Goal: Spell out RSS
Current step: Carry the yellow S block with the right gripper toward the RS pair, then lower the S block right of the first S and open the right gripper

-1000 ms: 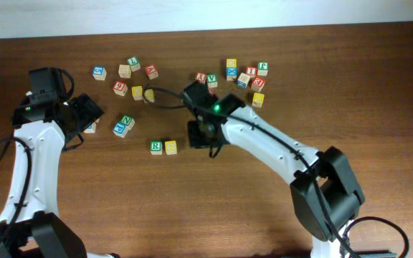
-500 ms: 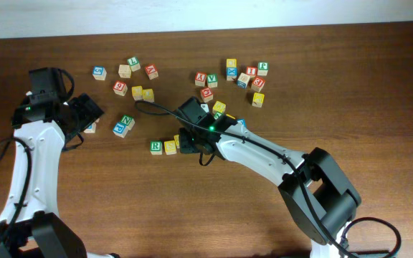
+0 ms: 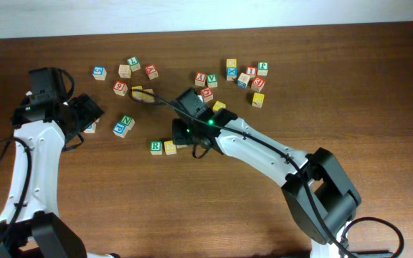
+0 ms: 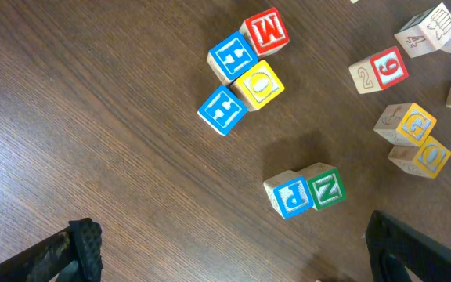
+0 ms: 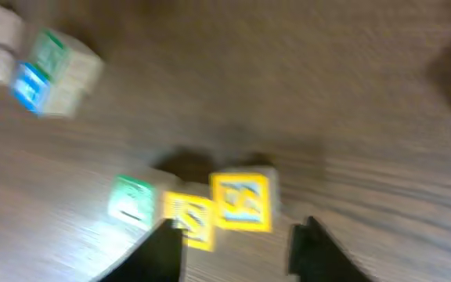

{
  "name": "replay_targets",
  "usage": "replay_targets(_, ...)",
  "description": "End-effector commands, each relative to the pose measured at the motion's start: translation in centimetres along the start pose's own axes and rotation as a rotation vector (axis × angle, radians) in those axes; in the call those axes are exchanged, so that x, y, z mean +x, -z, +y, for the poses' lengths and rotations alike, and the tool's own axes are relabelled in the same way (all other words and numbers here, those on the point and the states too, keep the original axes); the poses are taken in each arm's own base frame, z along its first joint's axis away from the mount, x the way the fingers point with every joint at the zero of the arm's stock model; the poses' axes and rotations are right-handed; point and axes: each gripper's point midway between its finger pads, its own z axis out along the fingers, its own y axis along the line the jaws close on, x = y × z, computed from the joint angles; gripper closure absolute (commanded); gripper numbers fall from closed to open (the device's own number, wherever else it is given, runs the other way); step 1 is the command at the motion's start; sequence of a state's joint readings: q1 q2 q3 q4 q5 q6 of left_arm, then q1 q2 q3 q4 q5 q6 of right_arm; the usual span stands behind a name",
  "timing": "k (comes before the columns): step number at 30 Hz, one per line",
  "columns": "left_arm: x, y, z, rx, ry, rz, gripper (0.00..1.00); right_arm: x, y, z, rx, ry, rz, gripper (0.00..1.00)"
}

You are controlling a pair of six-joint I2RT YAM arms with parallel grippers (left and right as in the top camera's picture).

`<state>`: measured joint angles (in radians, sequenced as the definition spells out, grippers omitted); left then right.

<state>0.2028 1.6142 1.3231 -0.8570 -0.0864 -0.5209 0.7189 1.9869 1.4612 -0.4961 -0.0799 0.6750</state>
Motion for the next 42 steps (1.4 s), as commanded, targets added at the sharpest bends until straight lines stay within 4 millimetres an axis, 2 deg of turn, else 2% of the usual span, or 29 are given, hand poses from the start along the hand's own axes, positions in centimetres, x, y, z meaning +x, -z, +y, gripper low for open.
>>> replay_targets(1, -0.9, 1.0, -0.1, 0.012, 0.017, -0.033, 0.01, -0.8, -0.2, 1.4, -0.068, -0.07, -0.006, 0.85)
replay_targets(3, -0.9, 1.0, -0.1, 0.012, 0.017, -0.033, 0.01, -1.5, -0.1, 2.5, -0.12, -0.063, -0.031, 0.95)
replay_targets(9, -0.9, 1.0, -0.1, 0.012, 0.017, -0.033, 0.01, -3.1, -0.5, 3.8, -0.178, -0.059, -0.096, 0.96)
replay_targets(16, -0.9, 1.0, -0.1, 0.012, 0.017, -0.033, 0.01, -2.0, -3.6, 2.5, -0.145, -0.106, -0.06, 0.96)
replay_targets(22, -0.9, 1.0, -0.1, 0.012, 0.017, -0.033, 0.01, -1.6, -4.1, 1.4, -0.097, -0.113, -0.052, 0.96)
replay_targets(26, -0.9, 1.0, -0.1, 0.011, 0.017, -0.034, 0.01, -0.4, -5.3, 0.3, -0.059, -0.118, -0.009, 0.96)
replay_targets(31, -0.9, 1.0, -0.1, 0.012, 0.017, -0.034, 0.01, -0.3, -5.3, 0.0, -0.047, -0.057, -0.002, 0.96)
replay_targets(37, -0.9, 1.0, -0.1, 0.012, 0.017, -0.033, 0.01, 0.0, -4.8, -2.6, 0.025, -0.049, 0.054, 0.96)
replay_targets(40, -0.9, 1.0, -0.1, 0.011, 0.017, -0.034, 0.01, -0.7, -3.5, -2.7, 0.043, -0.014, 0.069, 0.96)
replay_targets(42, -0.9, 1.0, -0.1, 0.012, 0.017, -0.034, 0.01, -1.6, -2.0, -2.5, 0.053, 0.006, 0.079, 0.96)
